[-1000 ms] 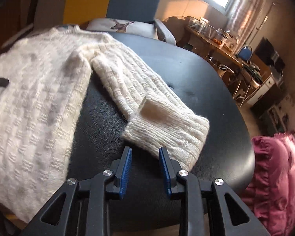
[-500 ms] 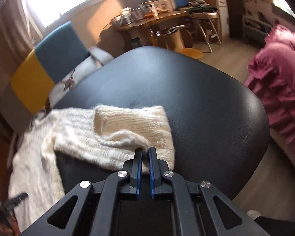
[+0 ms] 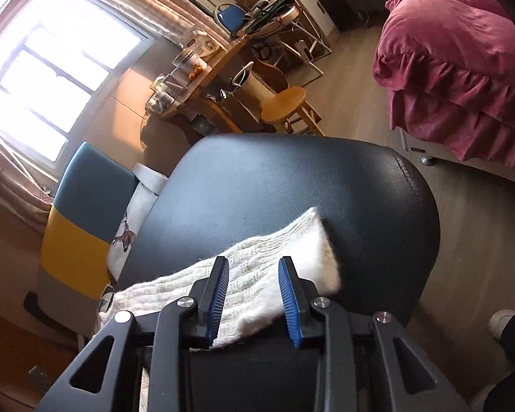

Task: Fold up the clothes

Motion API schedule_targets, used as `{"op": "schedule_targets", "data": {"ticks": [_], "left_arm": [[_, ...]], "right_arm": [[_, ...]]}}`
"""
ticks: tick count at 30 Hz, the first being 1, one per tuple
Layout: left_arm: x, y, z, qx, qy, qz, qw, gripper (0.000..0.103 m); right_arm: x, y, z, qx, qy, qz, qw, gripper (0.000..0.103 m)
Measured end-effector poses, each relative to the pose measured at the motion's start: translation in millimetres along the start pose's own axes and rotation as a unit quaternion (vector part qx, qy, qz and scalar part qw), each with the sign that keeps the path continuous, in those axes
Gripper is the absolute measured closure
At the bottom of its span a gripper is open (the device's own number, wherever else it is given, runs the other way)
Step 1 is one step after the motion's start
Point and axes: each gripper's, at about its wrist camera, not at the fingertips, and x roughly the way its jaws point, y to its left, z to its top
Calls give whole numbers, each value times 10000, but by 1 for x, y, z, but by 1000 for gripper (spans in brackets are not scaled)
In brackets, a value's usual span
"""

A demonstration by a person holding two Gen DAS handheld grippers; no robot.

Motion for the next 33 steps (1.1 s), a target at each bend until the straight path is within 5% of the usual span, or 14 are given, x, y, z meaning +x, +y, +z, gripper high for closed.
{"op": "schedule_targets", "data": {"ticks": [3, 7, 10, 14, 23, 26, 27, 33], "left_arm": [[11, -18, 31, 348, -106, -136, 9992, 67], [33, -43, 61, 826, 14, -510, 9953, 67], [51, -59, 78, 1129, 233, -915, 9891, 67], [76, -71, 95, 1103, 566, -1295, 9838, 67], [146, -127, 89, 1890, 1269, -937, 9692, 64], [156, -143, 79, 2169, 1154, -637, 9672, 76], [154, -148, 77, 2241, 1031, -627, 9671, 95], [159, -155, 92, 1655, 835, -592, 9809, 98]], "right_arm": [[14, -1, 2, 28, 318, -99, 9994, 71], [39, 24, -1, -1109, 581, -1017, 9869, 71], [65, 47, -15, -2348, 856, -1885, 9497, 71], [80, 62, -35, -3444, 789, -2458, 9026, 66], [76, 54, -34, -3554, 725, -2141, 9070, 72], [83, 61, -30, -3724, 596, -2330, 8964, 90], [86, 63, -27, -3776, 545, -2431, 8919, 91], [103, 64, 2, -3710, 442, -2849, 8828, 92]]}}
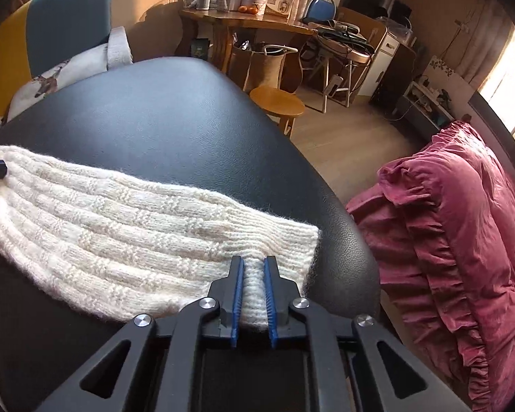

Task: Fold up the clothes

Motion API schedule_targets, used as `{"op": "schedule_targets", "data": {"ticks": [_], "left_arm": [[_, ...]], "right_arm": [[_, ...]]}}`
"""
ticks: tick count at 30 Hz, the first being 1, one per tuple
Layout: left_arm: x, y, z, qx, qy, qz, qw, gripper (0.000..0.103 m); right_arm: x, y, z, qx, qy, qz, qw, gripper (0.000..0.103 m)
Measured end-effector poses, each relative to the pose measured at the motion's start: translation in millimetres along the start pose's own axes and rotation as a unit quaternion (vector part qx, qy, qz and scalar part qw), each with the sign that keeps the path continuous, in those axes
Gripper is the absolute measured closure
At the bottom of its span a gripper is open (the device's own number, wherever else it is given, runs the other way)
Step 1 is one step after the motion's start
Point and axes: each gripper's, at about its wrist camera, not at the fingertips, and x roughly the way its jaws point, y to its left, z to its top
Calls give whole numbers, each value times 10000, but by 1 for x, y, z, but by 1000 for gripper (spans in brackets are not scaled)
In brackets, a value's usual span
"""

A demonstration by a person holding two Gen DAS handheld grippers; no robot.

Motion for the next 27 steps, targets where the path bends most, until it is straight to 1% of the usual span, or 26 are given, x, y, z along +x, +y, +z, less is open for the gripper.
{"op": "schedule_targets", "data": {"ticks": [1, 3, 4, 5, 6, 7, 8, 9, 10, 11, 12, 13, 15, 16, 17, 20, 21, 22, 24, 25, 26, 27], "left_arm": [[9, -1, 1, -31, 140, 8, 9999, 98], [9, -6, 0, 3, 53, 49, 10000, 98], [7, -6, 1, -42, 67, -71, 9999, 98], [3, -3, 1, -180, 57, -300, 9994, 98], [-5, 4, 0, -366, 4, -582, 9976, 97], [-14, 12, -2, -525, -109, -740, 9958, 97], [-24, 21, -4, -635, -256, -762, 9947, 97], [-34, 33, -8, -750, -367, -700, 9941, 96], [-44, 45, -12, -865, -477, -637, 9931, 95], [-53, 56, -16, -967, -582, -568, 9920, 95], [-59, 67, -21, -998, -654, -470, 9917, 95], [-65, 77, -26, -1014, -716, -375, 9916, 96], [-71, 84, -40, -857, -721, -229, 9934, 96], [-73, 82, -49, -737, -685, -154, 9948, 95], [-71, 78, -57, -612, -633, -90, 9961, 95], [-68, 61, -83, -359, -449, -262, 9980, 95], [-65, 51, -89, -193, -394, -279, 9986, 95], [-61, 41, -94, -51, -340, -241, 9991, 95], [-48, 29, -100, 25, -241, -158, 9996, 95], [-40, 24, -101, 47, -209, -89, 9997, 96], [-33, 19, -103, 58, -183, -30, 9998, 95], [-33, 19, -102, 14, -188, -35, 9998, 95]], "right_arm": [[3, -1, 1, 13, 2, -46, 10000, 92], [5, -3, 2, 98, -4, -49, 9999, 90], [4, -5, 2, 129, -32, -57, 9999, 89], [4, -7, 2, 143, -78, -80, 9998, 84], [2, -10, 2, 224, -128, -76, 9996, 82], [-1, -14, 2, 358, -181, -51, 9992, 80], [-5, -18, 2, 491, -234, -26, 9985, 80], [-9, -23, 3, 624, -286, -1, 9976, 80], [-17, -24, 4, 683, -435, -57, 9967, 80], [-29, -20, 7, 657, -633, 1, 9958, 80], [-40, -14, 10, 612, -811, 199, 9946, 79], [-49, -6, 14, 570, -926, 496, 9928, 76], [-59, 19, 21, 398, -967, 1174, 9876, 75], [-62, 37, 24, 246, -940, 1399, 9854, 74], [-62, 56, 27, 97, -893, 1516, 9843, 74], [-53, 105, 33, -216, -641, 1879, 9799, 74], [-47, 118, 34, -325, -530, 1921, 9794, 74], [-38, 129, 32, -449, -390, 1841, 9811, 74], [-17, 144, 28, -716, -46, 1536, 9855, 74], [-11, 146, 25, -825, -72, 1384, 9869, 74], [-9, 143, 24, -830, -161, 1254, 9885, 75], [-7, 139, 25, -736, -124, 1172, 9903, 74]]}}
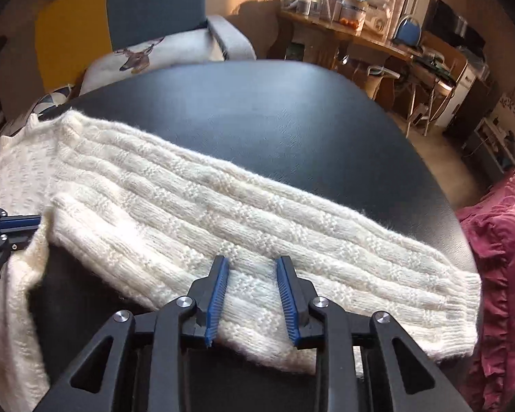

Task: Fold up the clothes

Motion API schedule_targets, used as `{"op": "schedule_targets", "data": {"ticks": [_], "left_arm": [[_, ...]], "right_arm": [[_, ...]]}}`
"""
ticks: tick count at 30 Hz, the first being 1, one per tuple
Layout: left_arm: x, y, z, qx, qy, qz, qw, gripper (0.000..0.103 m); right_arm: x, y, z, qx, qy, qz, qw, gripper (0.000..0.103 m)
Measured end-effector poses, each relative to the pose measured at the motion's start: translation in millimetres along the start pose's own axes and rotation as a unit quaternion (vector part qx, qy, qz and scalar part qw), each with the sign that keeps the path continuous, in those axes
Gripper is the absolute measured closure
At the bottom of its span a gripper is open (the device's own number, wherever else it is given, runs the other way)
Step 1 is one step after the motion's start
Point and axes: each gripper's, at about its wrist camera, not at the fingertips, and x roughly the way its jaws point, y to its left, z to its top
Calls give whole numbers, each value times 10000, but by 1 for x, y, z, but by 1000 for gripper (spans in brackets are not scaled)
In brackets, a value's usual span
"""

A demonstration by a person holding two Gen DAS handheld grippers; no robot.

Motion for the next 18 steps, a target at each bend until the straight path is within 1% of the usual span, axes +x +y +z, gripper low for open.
{"op": "schedule_targets", "data": {"ticks": [1, 2, 3, 4, 5, 6, 7, 9, 11, 12, 13, 14, 17, 18], "left_arm": [[0, 0, 1, -70, -6, -35, 10000, 95], [-4, 5, 3, -287, -26, -247, 9993, 95], [-9, 11, 4, -506, -93, -413, 9978, 95], [-17, 17, 3, -659, -204, -449, 9966, 95], [-25, 23, 1, -798, -311, -480, 9952, 95], [-33, 28, -2, -866, -405, -478, 9943, 95], [-40, 33, -6, -926, -493, -467, 9934, 95], [-48, 40, -16, -943, -552, -323, 9935, 95], [-47, 51, -26, -990, -486, -206, 9937, 95], [-47, 54, -32, -1031, -433, -161, 9936, 95], [-47, 57, -38, -1072, -378, -115, 9935, 95], [-45, 60, -44, -1115, -314, -62, 9932, 95], [-35, 66, -64, -1286, -137, -35, 9916, 94], [-35, 68, -68, -1311, -247, -86, 9910, 94]], "right_arm": [[0, -5, 2, 129, 42, 27, 9999, 74], [-1, -8, 3, 223, 62, 70, 9997, 74], [-5, -8, 4, 254, 13, 60, 9997, 74], [-11, -6, 4, 254, -80, 19, 9996, 74], [-21, -3, 3, 229, -243, 167, 9993, 74], [-34, 4, 1, 167, -409, 607, 9972, 74], [-45, 12, 0, 93, -531, 1157, 9918, 74], [-67, 38, -7, -214, -712, 2079, 9753, 74], [-78, 72, -17, -594, -663, 2763, 9570, 74], [-79, 90, -22, -772, -598, 2926, 9512, 74], [-78, 108, -28, -940, -519, 2970, 9488, 74], [-71, 120, -32, -1029, -377, 2911, 9504, 74], [-39, 145, -42, -1110, 198, 2483, 9621, 74], [-33, 145, -45, -1084, 242, 2432, 9636, 74]]}}
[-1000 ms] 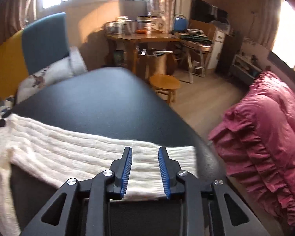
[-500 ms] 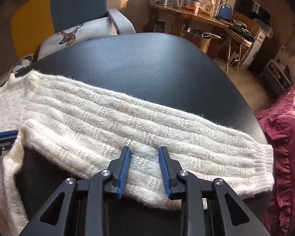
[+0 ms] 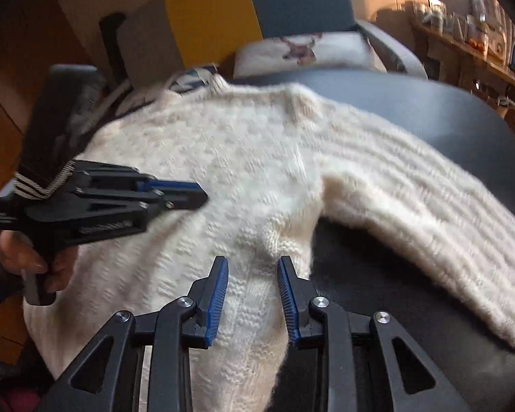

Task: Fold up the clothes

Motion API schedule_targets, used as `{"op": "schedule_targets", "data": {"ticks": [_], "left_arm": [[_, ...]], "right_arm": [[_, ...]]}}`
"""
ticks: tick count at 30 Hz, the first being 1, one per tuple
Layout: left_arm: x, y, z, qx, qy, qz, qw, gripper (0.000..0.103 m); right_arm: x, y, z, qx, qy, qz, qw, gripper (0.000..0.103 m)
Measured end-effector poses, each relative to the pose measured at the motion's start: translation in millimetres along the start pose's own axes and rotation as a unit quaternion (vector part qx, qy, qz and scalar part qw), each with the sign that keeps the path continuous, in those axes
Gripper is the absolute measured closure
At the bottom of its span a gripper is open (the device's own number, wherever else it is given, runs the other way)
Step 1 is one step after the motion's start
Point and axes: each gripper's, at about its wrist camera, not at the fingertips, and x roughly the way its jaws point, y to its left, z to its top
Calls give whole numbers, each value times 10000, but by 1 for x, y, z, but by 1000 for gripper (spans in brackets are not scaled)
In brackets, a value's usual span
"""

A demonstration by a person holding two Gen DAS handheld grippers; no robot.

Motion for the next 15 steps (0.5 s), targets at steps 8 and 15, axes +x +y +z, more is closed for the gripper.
{"op": "schedule_targets", "data": {"ticks": [8, 15], "left_arm": [[-3, 11, 21, -454, -91, -152, 9988, 94], [4, 7, 93, -250, -366, 47, 9990, 94]], "right_arm": [[-12, -32, -12, 847, -401, 292, 9952, 76], [-60, -68, 17, 1090, -1077, -407, 9874, 74]]}}
